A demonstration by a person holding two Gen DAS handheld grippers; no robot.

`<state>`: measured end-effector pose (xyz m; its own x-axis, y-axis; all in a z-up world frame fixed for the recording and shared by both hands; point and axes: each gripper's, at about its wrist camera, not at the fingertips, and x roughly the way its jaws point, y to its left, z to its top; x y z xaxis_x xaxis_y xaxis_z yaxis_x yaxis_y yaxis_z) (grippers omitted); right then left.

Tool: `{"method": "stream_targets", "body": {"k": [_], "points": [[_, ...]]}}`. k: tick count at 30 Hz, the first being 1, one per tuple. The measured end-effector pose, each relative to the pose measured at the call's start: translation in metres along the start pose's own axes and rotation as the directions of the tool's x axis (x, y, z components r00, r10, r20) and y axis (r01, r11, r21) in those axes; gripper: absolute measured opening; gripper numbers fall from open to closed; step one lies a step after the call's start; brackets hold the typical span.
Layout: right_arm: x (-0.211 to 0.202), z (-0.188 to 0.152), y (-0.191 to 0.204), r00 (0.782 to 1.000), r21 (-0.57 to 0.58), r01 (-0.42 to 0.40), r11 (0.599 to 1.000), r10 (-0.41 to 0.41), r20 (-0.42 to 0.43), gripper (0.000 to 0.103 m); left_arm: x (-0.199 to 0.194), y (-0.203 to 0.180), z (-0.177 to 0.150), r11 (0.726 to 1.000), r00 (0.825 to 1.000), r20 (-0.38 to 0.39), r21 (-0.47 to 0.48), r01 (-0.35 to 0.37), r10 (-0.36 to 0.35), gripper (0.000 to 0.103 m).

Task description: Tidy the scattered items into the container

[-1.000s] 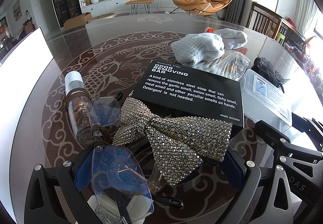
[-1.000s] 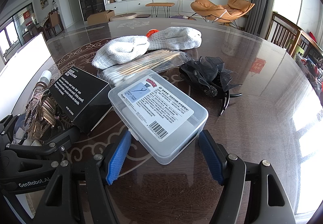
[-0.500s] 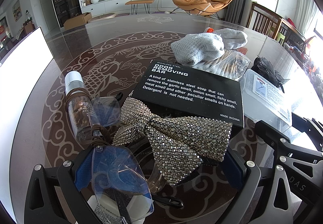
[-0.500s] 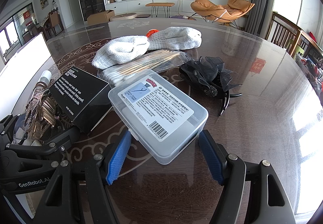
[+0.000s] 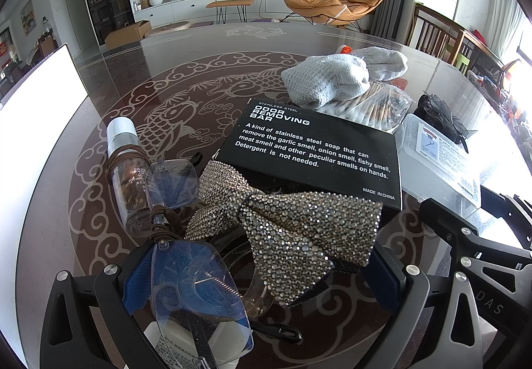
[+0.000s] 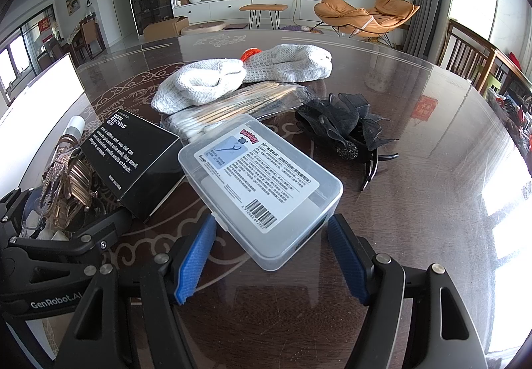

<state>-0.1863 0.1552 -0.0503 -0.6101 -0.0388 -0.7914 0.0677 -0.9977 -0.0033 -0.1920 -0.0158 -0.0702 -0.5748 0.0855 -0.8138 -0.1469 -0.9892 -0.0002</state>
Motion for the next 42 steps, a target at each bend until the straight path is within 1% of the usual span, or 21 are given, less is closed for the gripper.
{"method": "stream_targets", "body": {"k": [32, 35, 36, 37, 39, 42], "points": [[0.000, 0.000, 0.000, 1.000, 0.001, 0.001, 1.000, -0.001, 0.000, 0.071, 0.000, 0.000, 0.000, 1.000, 1.000, 0.000, 0.000, 0.000, 0.000, 0.103], [0.000, 0.000, 0.000, 1.000, 0.001, 0.002, 1.000, -0.002, 0.000, 0.071, -0.001, 0.001, 0.001, 1.000, 0.999, -0.032, 0.016, 0.011, -0.010, 0.103], [0.000, 0.000, 0.000, 1.000, 0.001, 0.001, 1.000, -0.001, 0.000, 0.071, -0.004, 0.003, -0.002, 0.999, 0.999, -0.042, 0.020, 0.026, -0.025, 0.103], [0.000, 0.000, 0.000, 1.000, 0.002, 0.001, 1.000, -0.001, 0.000, 0.071, -0.011, 0.006, -0.006, 0.998, 0.997, -0.042, 0.020, 0.063, -0.062, 0.103], [0.000, 0.000, 0.000, 1.000, 0.001, 0.001, 1.000, -0.001, 0.000, 0.071, -0.032, 0.019, -0.019, 0.987, 0.987, -0.023, 0.027, 0.160, -0.159, 0.103], [0.000, 0.000, 0.000, 1.000, 0.002, 0.001, 1.000, -0.001, 0.000, 0.071, -0.054, 0.038, -0.037, 0.970, 0.973, -0.045, 0.072, 0.231, -0.228, 0.103]]}}
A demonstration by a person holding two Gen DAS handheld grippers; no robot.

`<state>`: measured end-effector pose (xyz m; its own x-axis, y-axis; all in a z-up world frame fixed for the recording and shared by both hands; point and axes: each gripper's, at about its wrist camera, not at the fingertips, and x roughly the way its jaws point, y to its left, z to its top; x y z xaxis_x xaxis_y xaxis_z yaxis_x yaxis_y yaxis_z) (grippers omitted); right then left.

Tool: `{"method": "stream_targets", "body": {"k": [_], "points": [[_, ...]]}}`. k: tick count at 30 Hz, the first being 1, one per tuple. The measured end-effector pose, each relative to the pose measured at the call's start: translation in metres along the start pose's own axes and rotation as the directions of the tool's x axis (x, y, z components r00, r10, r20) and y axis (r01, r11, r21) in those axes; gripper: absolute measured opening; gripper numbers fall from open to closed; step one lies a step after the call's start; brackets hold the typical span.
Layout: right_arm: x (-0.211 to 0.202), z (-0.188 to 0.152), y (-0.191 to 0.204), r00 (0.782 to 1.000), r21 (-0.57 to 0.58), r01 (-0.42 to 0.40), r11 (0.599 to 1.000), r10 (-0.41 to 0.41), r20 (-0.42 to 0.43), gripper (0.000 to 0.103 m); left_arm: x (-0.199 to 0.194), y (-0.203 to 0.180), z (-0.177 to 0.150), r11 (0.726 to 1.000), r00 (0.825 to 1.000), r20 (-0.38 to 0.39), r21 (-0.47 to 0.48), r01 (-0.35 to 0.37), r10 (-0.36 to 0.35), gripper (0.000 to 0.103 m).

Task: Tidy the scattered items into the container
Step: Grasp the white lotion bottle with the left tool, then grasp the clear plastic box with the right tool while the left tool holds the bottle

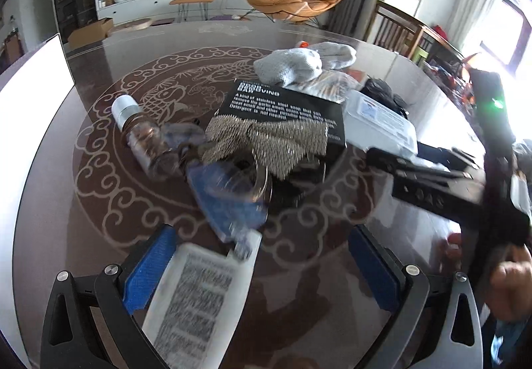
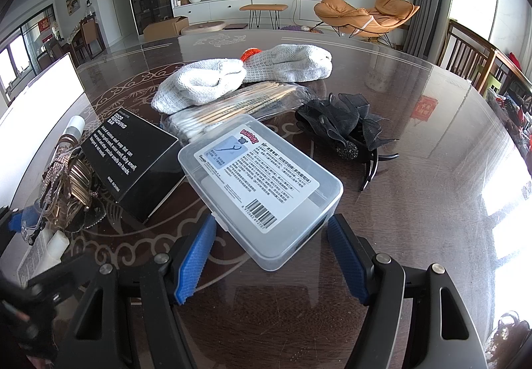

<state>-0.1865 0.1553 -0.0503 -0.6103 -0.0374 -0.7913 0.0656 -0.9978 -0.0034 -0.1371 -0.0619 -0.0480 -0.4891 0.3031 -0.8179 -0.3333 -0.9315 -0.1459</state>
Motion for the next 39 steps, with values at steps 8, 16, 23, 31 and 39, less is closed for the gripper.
{"method": "stream_targets", "body": {"k": [8, 16, 23, 31, 39], "points": [[0.000, 0.000, 0.000, 1.000, 0.001, 0.001, 1.000, -0.001, 0.000, 0.071, 0.000, 0.013, -0.010, 0.997, 0.991, -0.107, 0.023, 0.079, -0.076, 0.103], [0.000, 0.000, 0.000, 1.000, 0.001, 0.002, 1.000, -0.002, 0.000, 0.071, 0.015, -0.011, -0.015, 0.981, 0.989, -0.128, 0.186, -0.051, 0.075, 0.103], [0.001, 0.000, 0.000, 1.000, 0.001, 0.002, 1.000, -0.002, 0.000, 0.071, 0.006, 0.001, -0.006, 0.985, 0.986, -0.128, 0.151, -0.083, 0.103, 0.063], [0.000, 0.000, 0.000, 1.000, 0.001, 0.002, 1.000, -0.002, 0.000, 0.071, -0.009, 0.009, -0.028, 0.991, 0.988, -0.089, 0.055, -0.121, 0.125, 0.052], [-0.002, -0.002, -0.006, 0.998, -0.067, -0.061, 0.996, 0.061, -0.010, 0.071, -0.018, 0.017, -0.045, 0.982, 0.991, -0.018, -0.133, -0.132, 0.131, 0.052]]}}
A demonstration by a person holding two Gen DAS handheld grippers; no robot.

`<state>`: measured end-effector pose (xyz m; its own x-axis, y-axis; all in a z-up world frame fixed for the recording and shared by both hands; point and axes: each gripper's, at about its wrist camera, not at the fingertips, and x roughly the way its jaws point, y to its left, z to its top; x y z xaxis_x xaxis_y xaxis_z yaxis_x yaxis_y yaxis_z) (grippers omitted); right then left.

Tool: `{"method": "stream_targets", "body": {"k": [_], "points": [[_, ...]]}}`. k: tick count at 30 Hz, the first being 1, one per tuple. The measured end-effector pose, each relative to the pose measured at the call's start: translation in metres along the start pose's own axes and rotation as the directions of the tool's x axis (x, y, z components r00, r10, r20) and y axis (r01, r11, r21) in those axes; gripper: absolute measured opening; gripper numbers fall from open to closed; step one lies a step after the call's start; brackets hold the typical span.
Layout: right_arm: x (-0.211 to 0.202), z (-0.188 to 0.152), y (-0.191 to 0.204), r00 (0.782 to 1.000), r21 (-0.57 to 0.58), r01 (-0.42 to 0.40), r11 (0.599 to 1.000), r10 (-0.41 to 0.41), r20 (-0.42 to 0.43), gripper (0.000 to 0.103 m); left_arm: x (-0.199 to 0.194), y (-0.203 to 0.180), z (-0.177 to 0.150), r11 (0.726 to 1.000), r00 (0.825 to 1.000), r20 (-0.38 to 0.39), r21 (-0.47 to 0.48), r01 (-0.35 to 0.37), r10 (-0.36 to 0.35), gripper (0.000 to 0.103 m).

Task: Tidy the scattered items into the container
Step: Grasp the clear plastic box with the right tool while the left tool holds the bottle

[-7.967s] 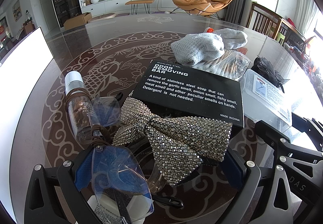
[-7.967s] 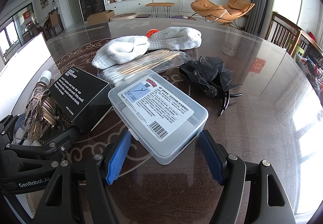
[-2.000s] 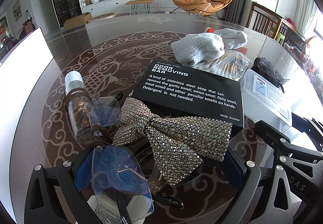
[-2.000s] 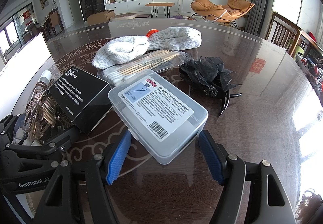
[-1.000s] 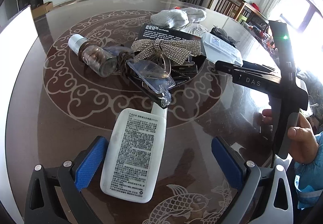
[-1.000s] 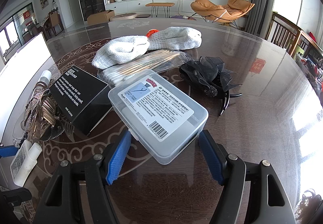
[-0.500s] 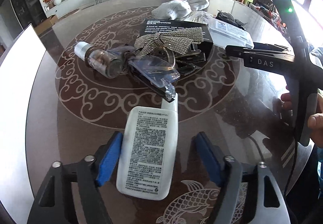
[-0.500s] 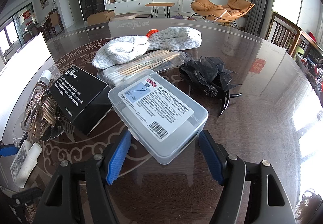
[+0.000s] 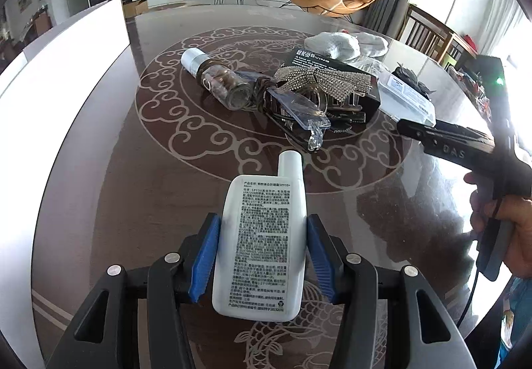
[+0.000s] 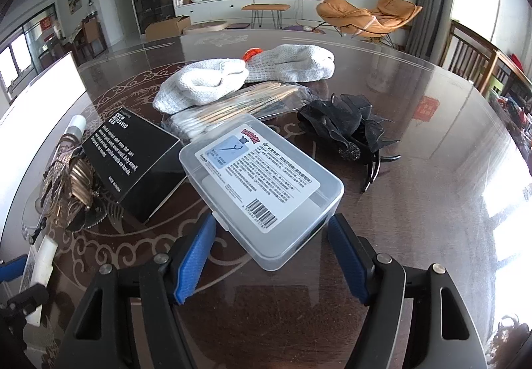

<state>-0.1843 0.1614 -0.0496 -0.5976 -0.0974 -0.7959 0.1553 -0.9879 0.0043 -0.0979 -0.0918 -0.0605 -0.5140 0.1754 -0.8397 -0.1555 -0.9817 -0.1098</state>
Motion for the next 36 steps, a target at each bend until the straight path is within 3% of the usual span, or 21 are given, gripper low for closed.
{"method": "stream_targets", "body": {"k": [2, 7, 11, 16, 21, 24, 27, 33, 36], "points": [[-0.008, -0.008, -0.013, 0.998, -0.026, -0.069, 0.997, 0.069, 0.012, 0.070, 0.000, 0.000, -0.001, 1.000, 1.000, -0.001, -0.004, 0.001, -0.001, 0.052], [-0.025, -0.020, -0.044, 0.994, -0.102, -0.111, 0.989, 0.111, -0.005, 0.070, -0.003, -0.001, -0.002, 1.000, 1.000, 0.013, -0.005, -0.008, 0.009, 0.052], [-0.025, 0.002, -0.038, 0.990, -0.232, -0.135, 0.963, 0.141, 0.008, 0.070, -0.004, 0.001, -0.002, 1.000, 1.000, 0.016, -0.012, 0.002, -0.001, 0.052], [0.002, 0.028, -0.018, 0.986, -0.326, -0.168, 0.930, 0.160, -0.051, 0.070, -0.005, 0.004, -0.001, 0.999, 1.000, 0.013, -0.035, 0.026, -0.025, 0.052], [0.016, 0.046, -0.013, 0.980, -0.264, -0.199, 0.944, 0.192, -0.052, 0.070, -0.003, -0.003, -0.001, 1.000, 1.000, 0.012, -0.003, -0.014, 0.014, 0.052], [0.029, 0.048, -0.010, 0.983, -0.229, -0.177, 0.957, 0.162, -0.081, 0.070, -0.002, -0.003, -0.001, 1.000, 1.000, 0.011, -0.001, -0.017, 0.017, 0.052], [0.026, 0.044, -0.004, 0.986, -0.215, -0.158, 0.964, 0.144, -0.081, 0.063, -0.002, -0.002, 0.000, 1.000, 1.000, 0.011, -0.002, -0.013, 0.013, 0.052], [-0.008, 0.006, 0.004, 0.988, -0.190, -0.154, 0.970, 0.145, -0.060, 0.062, -0.012, -0.003, -0.013, 0.999, 1.000, 0.017, -0.039, 0.022, -0.021, 0.052], [-0.040, -0.029, -0.002, 0.981, -0.115, -0.192, 0.975, 0.191, -0.023, 0.062, -0.020, -0.012, -0.029, 1.000, 1.000, 0.020, -0.019, 0.019, -0.018, 0.052]]}}
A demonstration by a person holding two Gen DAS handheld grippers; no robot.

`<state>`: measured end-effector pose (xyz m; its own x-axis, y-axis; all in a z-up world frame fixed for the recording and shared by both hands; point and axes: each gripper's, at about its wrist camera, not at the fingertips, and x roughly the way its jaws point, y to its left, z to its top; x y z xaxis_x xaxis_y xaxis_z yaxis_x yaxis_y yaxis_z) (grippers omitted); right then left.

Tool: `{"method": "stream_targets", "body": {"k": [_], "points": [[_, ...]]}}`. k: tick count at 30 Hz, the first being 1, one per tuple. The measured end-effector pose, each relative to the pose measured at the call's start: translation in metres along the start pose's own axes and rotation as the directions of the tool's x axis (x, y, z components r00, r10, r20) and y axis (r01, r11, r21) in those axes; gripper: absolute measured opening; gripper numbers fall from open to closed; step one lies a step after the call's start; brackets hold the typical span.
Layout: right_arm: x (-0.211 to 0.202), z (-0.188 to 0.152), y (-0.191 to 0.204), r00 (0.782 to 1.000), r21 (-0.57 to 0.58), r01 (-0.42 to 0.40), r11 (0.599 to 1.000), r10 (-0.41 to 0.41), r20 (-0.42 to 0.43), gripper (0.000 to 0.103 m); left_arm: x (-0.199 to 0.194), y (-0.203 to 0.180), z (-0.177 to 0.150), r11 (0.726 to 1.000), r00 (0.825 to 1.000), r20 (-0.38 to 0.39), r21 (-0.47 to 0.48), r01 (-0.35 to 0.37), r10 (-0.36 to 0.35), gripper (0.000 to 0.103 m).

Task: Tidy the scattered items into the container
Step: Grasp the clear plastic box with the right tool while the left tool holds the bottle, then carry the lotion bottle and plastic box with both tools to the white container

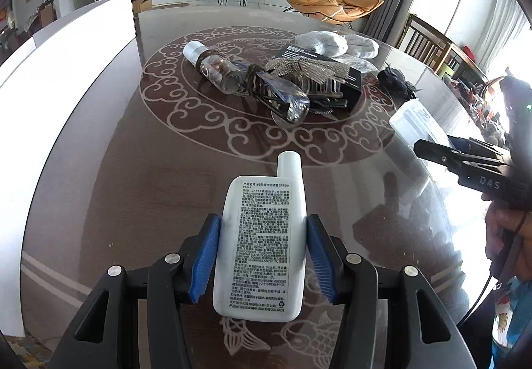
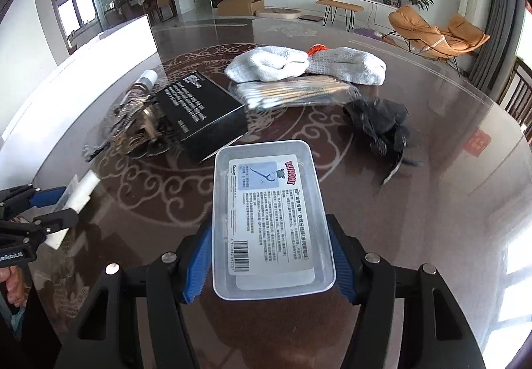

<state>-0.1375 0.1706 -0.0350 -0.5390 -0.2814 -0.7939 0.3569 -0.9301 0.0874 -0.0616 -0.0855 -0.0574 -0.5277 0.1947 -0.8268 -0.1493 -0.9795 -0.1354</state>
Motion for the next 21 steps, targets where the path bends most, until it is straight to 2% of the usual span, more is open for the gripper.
{"method": "stream_targets", "body": {"k": [3, 8, 13, 21], "points": [[-0.026, -0.028, 0.006, 0.998, 0.091, -0.042, 0.995, 0.037, 0.056, 0.062, -0.006, -0.010, -0.013, 1.000, 1.000, 0.003, 0.013, 0.001, -0.001, 0.052], [-0.053, -0.058, 0.019, 0.990, 0.188, -0.067, 0.980, 0.042, 0.131, 0.062, -0.017, -0.026, -0.024, 0.997, 0.999, 0.029, 0.063, -0.042, 0.040, 0.052], [-0.061, -0.069, 0.033, 0.989, 0.177, -0.073, 0.981, 0.049, 0.138, 0.062, -0.024, -0.035, -0.026, 0.993, 0.996, 0.054, 0.091, -0.075, 0.070, 0.052], [-0.067, -0.068, 0.033, 0.987, 0.194, -0.075, 0.978, 0.044, 0.157, 0.063, -0.031, -0.039, -0.021, 0.987, 0.991, 0.085, 0.113, -0.117, 0.108, 0.052]]}}
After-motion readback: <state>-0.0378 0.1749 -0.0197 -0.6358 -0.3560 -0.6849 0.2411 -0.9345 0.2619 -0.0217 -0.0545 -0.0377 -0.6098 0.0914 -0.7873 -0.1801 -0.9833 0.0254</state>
